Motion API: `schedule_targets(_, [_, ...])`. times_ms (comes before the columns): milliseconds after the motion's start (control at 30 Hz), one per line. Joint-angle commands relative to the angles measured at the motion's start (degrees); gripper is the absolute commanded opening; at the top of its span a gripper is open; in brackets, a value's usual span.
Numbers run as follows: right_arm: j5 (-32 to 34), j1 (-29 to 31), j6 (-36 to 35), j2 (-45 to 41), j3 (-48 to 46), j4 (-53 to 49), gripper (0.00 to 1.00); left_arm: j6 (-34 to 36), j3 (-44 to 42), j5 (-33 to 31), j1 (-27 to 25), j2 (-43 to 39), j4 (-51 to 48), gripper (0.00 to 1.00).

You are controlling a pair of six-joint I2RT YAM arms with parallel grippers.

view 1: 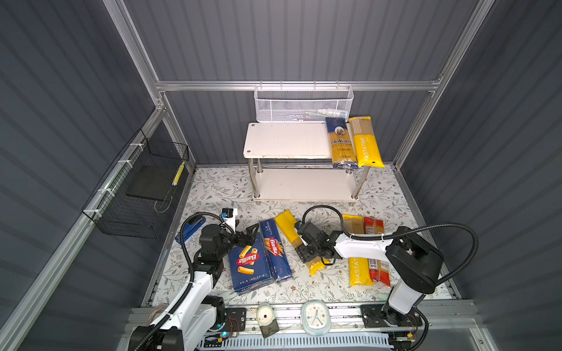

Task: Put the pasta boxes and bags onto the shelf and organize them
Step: 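Close the right gripper on the yellow-and-clear spaghetti bag and lift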

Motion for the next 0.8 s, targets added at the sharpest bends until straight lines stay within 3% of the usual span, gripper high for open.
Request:
schedule_targets(0, [-0.36,0.64,1.5,2.76,-2.93,-4.0,0.75,-0.31,-0.14,-0.4,-0.32,-0.79,-0.35,1.0])
schedule_targets(767, [-0.27,3.63,7.26,1.53,-3.9,0.46,0.62,-0.34,0.1,-0.84,-0.32,-0.5,-0.44,1.0])
